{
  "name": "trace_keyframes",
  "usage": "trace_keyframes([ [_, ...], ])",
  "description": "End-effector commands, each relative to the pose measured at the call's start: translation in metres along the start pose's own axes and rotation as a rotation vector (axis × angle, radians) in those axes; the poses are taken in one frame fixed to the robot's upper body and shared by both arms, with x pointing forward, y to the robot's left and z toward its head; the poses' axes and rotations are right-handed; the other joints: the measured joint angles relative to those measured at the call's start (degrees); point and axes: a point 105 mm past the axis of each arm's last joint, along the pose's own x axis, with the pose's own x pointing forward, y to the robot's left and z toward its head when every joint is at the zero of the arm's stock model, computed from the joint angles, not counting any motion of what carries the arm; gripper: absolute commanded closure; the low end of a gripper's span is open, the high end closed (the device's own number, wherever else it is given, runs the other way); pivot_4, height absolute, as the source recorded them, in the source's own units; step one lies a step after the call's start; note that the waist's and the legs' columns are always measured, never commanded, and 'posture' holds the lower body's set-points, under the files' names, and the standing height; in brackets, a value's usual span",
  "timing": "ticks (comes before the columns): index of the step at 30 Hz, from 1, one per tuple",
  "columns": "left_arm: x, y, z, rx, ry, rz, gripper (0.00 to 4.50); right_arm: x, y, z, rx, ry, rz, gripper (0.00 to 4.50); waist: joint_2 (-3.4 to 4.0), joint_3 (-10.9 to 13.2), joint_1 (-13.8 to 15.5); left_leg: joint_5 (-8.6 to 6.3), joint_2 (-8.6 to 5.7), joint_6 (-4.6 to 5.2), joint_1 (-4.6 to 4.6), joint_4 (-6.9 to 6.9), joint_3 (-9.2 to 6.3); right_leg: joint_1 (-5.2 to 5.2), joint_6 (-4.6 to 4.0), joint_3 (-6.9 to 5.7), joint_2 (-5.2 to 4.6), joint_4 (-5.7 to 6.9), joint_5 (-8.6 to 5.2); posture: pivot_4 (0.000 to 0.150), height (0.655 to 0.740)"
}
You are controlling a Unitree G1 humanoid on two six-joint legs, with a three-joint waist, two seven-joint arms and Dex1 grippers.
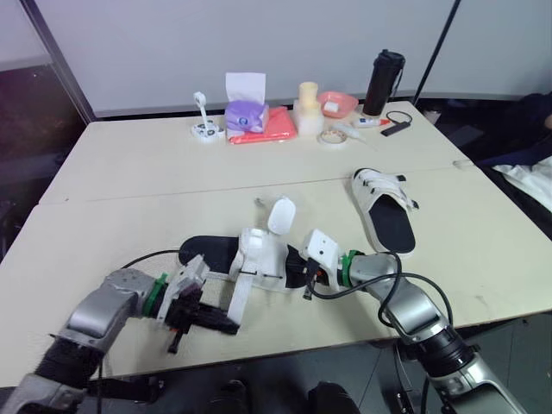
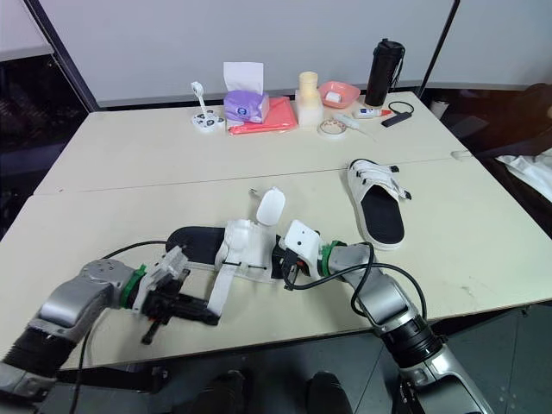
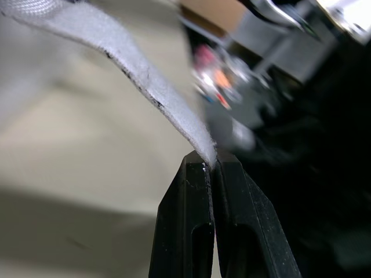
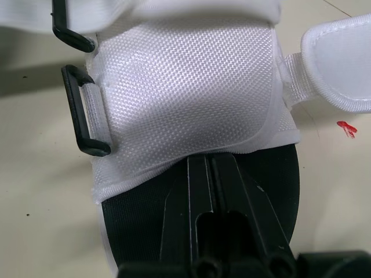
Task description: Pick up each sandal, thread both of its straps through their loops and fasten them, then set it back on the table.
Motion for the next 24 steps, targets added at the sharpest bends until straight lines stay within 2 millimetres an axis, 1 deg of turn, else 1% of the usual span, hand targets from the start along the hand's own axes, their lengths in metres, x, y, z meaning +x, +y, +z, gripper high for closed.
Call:
trace_keyframes([
  [1, 0.003, -0.018, 0.004, 0.041, 0.036, -0.088, 4.46, 0.000, 0.005, -0.018, 0.032, 0.068, 0.021, 4.50, 0.00, 0.00, 0.06, 0.00, 0.01, 0.00, 0.00, 0.00, 0.01, -0.02, -0.09, 0.00, 0.00, -0.02, -0.05, 0.150, 0.7400],
  [3, 0.003, -0.021, 0.006, 0.066, 0.048, -0.100, 4.46, 0.000, 0.005, -0.018, 0.031, 0.069, 0.021, 4.50, 0.00, 0.00, 0.11, 0.00, 0.03, -0.01, 0.00, 0.00, 0.00, -0.06, -0.10, 0.00, 0.00, -0.04, -0.05, 0.150, 0.7400],
  [7, 0.002, -0.020, 0.017, 0.111, 0.027, -0.095, 4.46, -0.001, 0.005, -0.018, 0.030, 0.070, 0.020, 4.50, 0.01, 0.00, 0.15, -0.01, 0.04, 0.00, -0.03, -0.04, 0.01, -0.07, -0.09, 0.00, 0.00, -0.05, -0.05, 0.150, 0.7400],
  [15, -0.013, -0.005, 0.074, 0.198, -0.122, -0.007, 4.46, -0.002, 0.004, -0.019, 0.030, 0.073, 0.015, 4.50, -0.01, 0.01, 0.35, 0.00, 0.04, 0.00, -0.03, 0.00, 0.02, -0.02, 0.05, -0.02, 0.03, -0.04, 0.02, 0.150, 0.7400],
  [16, -0.016, 0.001, 0.083, 0.204, -0.160, 0.022, 4.46, -0.002, 0.004, -0.019, 0.029, 0.072, 0.015, 4.50, -0.01, 0.01, 0.34, 0.00, 0.04, 0.00, -0.03, 0.00, 0.03, -0.01, 0.07, -0.02, 0.03, -0.04, 0.03, 0.150, 0.7400],
  [19, -0.021, 0.015, 0.101, 0.218, -0.232, 0.093, 4.46, -0.001, 0.004, -0.019, 0.028, 0.070, 0.014, 4.50, -0.01, 0.01, 0.33, 0.00, 0.03, 0.01, -0.03, 0.01, 0.03, 0.00, 0.09, -0.02, 0.06, -0.03, 0.05, 0.150, 0.7400],
  [21, -0.023, 0.031, 0.116, 0.234, -0.289, 0.170, 4.46, 0.000, 0.004, -0.018, 0.027, 0.068, 0.015, 4.50, -0.02, 0.01, 0.31, 0.01, 0.01, 0.01, -0.04, 0.01, 0.03, 0.00, 0.10, -0.02, 0.06, -0.02, 0.05, 0.150, 0.7400],
  [23, -0.023, 0.042, 0.124, 0.242, -0.325, 0.215, 4.46, 0.000, 0.004, -0.018, 0.027, 0.067, 0.015, 4.50, -0.05, 0.03, 0.40, 0.01, -0.16, 0.01, -0.04, 0.05, 0.01, 0.01, 0.11, -0.04, 0.07, 0.01, 0.06, 0.150, 0.7400],
  [24, -0.023, 0.047, 0.125, 0.241, -0.327, 0.226, 4.46, 0.000, 0.004, -0.018, 0.026, 0.068, 0.014, 4.50, -0.05, 0.03, 0.39, 0.01, -0.17, 0.01, -0.03, 0.07, 0.01, 0.02, 0.11, -0.04, 0.08, 0.01, 0.06, 0.150, 0.7400],
])
